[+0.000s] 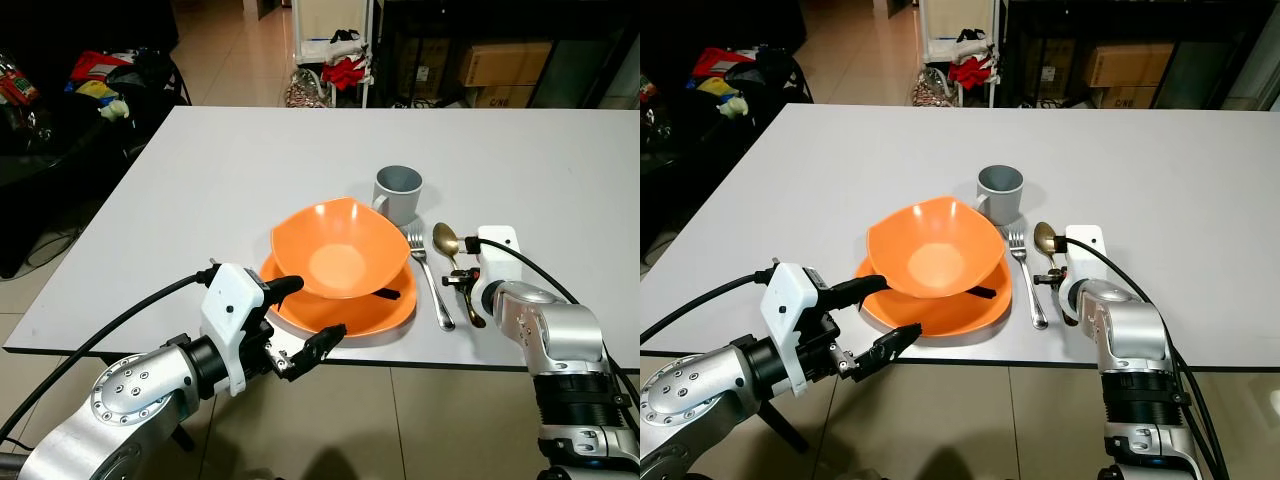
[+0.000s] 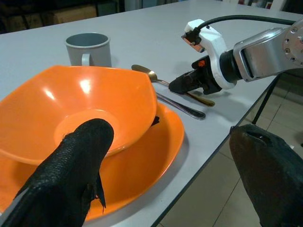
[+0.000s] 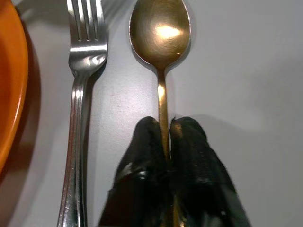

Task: Setting the table

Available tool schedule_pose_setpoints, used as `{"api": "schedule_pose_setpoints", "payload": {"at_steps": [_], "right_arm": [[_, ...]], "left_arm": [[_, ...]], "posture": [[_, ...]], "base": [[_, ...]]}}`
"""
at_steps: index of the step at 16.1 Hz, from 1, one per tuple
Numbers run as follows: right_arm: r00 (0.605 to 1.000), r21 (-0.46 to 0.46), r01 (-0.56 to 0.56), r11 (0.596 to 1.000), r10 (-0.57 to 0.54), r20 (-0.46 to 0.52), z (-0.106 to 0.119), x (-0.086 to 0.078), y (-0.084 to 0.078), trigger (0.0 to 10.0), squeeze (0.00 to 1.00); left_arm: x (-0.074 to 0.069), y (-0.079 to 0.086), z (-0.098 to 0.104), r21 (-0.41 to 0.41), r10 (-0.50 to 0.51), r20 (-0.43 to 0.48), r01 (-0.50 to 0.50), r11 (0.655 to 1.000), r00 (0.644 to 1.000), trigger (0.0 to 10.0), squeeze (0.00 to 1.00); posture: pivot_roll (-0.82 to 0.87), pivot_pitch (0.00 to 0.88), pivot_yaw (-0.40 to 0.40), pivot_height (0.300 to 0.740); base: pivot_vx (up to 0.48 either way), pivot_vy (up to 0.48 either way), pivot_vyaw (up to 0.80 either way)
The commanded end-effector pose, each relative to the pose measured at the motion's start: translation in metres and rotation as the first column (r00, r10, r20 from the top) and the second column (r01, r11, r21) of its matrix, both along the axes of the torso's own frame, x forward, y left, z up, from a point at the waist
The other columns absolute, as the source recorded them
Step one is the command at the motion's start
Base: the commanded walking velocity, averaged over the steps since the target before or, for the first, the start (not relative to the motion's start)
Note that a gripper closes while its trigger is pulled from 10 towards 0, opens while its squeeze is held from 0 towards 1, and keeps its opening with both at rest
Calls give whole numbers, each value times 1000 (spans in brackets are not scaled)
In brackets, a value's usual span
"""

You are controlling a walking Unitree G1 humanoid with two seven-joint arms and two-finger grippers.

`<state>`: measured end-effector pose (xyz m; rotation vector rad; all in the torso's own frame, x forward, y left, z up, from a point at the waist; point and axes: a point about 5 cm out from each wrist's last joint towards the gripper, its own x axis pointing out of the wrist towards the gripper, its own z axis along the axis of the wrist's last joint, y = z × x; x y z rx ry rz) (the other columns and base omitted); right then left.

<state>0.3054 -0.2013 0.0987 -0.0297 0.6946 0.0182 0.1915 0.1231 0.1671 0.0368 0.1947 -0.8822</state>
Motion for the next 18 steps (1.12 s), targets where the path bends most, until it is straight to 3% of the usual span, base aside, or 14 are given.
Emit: {"api": "schedule_pose_setpoints", "payload": {"at_steps": [1, 4, 6, 8, 9, 13, 15, 17, 18], "right_arm": [[999, 0, 7, 1000, -7, -37, -6, -5, -2, 10000, 1000], [998, -20, 6, 1000, -5, 67, 18, -4, -2, 10000, 1000], [988, -53, -21, 998, 29, 151, 48, -18, 1, 10000, 1000], [954, -87, -66, 994, 88, 286, 74, -37, 12, 10000, 1000], [924, -87, -89, 992, 115, 365, 84, -47, 21, 10000, 1000], [845, -87, -155, 984, 178, 504, 93, -68, 46, 10000, 1000], [835, -45, -208, 977, 202, 512, 88, -74, 56, 10000, 1000], [835, 12, -214, 977, 177, 522, 77, -78, 62, 10000, 1000], [836, 23, -212, 977, 169, 523, 75, -79, 62, 10000, 1000]], "left_arm": [[-1, -1, 3, 3, -18, 8, 17, 1000, 1000, 10000, 0], [1, 0, 6, -10, 3, 29, -3, 1000, 1000, 10000, 0], [1, 4, 13, -59, 67, 59, -63, 996, 996, 10000, 0], [5, 16, 19, -95, 212, 102, -203, 975, 972, 10000, 0], [10, 25, 21, -101, 326, 138, -314, 944, 935, 10000, 0], [12, 37, 16, -91, 503, 148, -494, 864, 852, 10000, 0], [10, 35, 14, -93, 525, 153, -516, 851, 837, 10000, 0], [14, 42, 12, -99, 605, 169, -597, 796, 778, 10000, 0], [14, 42, 12, -98, 612, 171, -605, 790, 772, 10000, 0]], "posture": [[29, 0, 34, 740], [38, 0, 28, 740], [37, 0, 26, 740], [31, 0, 29, 740], [29, 0, 32, 740], [16, 0, 35, 740], [28, 0, 23, 740], [40, 0, 19, 740], [40, 0, 19, 740]], "base": [[0, 0, 0], [0, 0, 0], [0, 0, 0], [0, 0, 0], [0, 0, 0], [0, -200, 0], [0, -454, 0], [0, -454, 0], [0, -454, 0]]}}
